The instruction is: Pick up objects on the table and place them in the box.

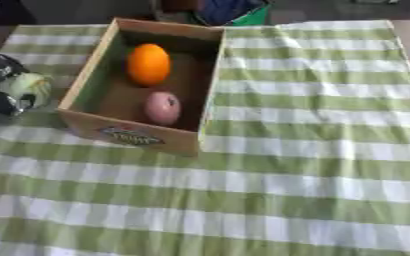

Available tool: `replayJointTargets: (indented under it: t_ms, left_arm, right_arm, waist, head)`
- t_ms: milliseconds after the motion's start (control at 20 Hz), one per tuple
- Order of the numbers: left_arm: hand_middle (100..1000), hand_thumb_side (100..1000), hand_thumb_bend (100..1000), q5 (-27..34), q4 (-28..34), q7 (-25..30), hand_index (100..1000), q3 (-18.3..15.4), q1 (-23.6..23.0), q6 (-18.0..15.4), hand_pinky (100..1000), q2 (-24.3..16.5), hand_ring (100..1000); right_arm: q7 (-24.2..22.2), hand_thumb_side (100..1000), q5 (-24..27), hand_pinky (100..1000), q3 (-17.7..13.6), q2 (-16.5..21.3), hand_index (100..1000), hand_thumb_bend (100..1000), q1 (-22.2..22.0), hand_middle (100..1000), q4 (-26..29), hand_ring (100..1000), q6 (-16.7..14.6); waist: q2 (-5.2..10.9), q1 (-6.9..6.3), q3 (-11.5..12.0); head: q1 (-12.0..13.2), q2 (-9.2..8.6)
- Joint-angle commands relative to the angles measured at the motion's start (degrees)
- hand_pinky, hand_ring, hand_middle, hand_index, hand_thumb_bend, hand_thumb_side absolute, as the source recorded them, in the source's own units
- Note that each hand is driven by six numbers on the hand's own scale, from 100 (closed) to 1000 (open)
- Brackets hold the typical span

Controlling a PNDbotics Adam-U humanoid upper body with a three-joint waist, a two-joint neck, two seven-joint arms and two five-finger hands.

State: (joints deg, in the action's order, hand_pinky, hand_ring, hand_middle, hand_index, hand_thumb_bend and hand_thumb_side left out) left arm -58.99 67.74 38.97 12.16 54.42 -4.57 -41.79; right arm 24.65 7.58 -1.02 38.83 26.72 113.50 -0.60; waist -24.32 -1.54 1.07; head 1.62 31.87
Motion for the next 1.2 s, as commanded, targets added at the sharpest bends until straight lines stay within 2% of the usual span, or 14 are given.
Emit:
replayJointTargets:
  t_ms: [50,100,150,200,400,500,750,1050,1100,1150,1200]
  left_arm:
    - [779,366,100,-0.2,0.0,-1.0,861,-0.4,0.6,-0.3,746,-1.2,789]
    - [775,349,100,-0.3,0.2,-1.6,856,-0.4,0.6,-0.3,738,-1.2,785]
    - [749,281,100,-0.4,0.5,-2.4,821,-0.5,0.6,-0.3,697,-1.2,759]
    - [734,259,100,-0.6,1.1,-3.2,801,-0.5,0.6,-0.2,671,-1.3,740]
    - [635,280,100,-1.6,3.8,-6.9,709,-0.8,0.5,1.1,548,-1.5,612]
    - [597,326,100,-2.1,5.2,-8.7,672,-0.9,0.5,2.0,498,-1.5,569]
    - [578,397,100,-2.5,7.1,-13.4,651,-0.2,0.1,3.9,460,-1.9,541]
    - [560,419,100,-4.5,7.9,-18.7,631,0.4,0.4,5.1,446,-2.1,531]
    - [560,505,100,-5.0,8.4,-19.3,629,0.3,0.6,5.2,447,-2.1,531]
    - [558,418,100,-5.4,9.1,-19.8,628,0.3,0.8,5.2,450,-2.1,533]
    - [559,416,100,-5.9,10.0,-20.2,629,0.2,1.1,5.3,453,-2.0,534]
  right_arm:
    - [0.0,706,0.5,740,-0.8,0.8,805,100,0.4,618,1.1,754,-0.1]
    - [0.1,706,0.5,740,-0.8,0.7,805,100,0.4,618,1.1,754,-0.1]
    - [0.1,709,0.5,740,-0.9,0.7,805,100,0.3,617,1.1,754,-0.1]
    - [0.2,712,0.5,740,-0.9,0.7,805,100,0.2,617,1.1,754,0.0]
    - [0.3,719,0.6,740,-1.0,0.5,804,100,0.0,616,1.1,754,0.3]
    - [0.3,725,0.7,740,-1.0,0.5,804,100,0.0,616,1.1,755,0.3]
    - [0.3,740,0.9,740,-1.0,0.4,805,100,-0.1,615,1.1,756,0.4]
    - [0.3,747,1.3,741,-1.1,0.2,805,100,-0.2,615,1.1,757,0.5]
    - [0.3,757,1.3,740,-1.1,0.2,804,100,-0.2,615,1.1,757,0.5]
    - [0.3,750,1.4,740,-1.2,0.2,804,100,-0.3,614,1.1,757,0.5]
    - [0.4,749,1.4,740,-1.2,0.2,804,100,-0.3,614,1.1,757,0.6]
  waist:
    - [1.25,0.05,0.0]
    - [1.3,0.06,0.0]
    - [1.36,0.06,0.0]
    - [1.43,0.06,0.0]
    - [1.8,0.03,0.2]
    - [2.0,0.05,0.3]
    - [2.53,0.05,0.4]
    - [3.3,-0.07,0.5]
    - [3.45,-0.11,0.5]
    - [3.61,-0.14,0.6]
    - [3.78,-0.17,0.6]
  head:
    - [0.1,-0.51]
    - [0.0,-0.45]
    - [0.0,-0.38]
    - [-0.1,-0.28]
    - [-0.3,0.27]
    - [-0.4,0.44]
    - [-0.5,0.79]
    - [-0.6,1.31]
    - [-0.7,1.41]
    - [-0.8,1.55]
    - [-1.0,1.76]
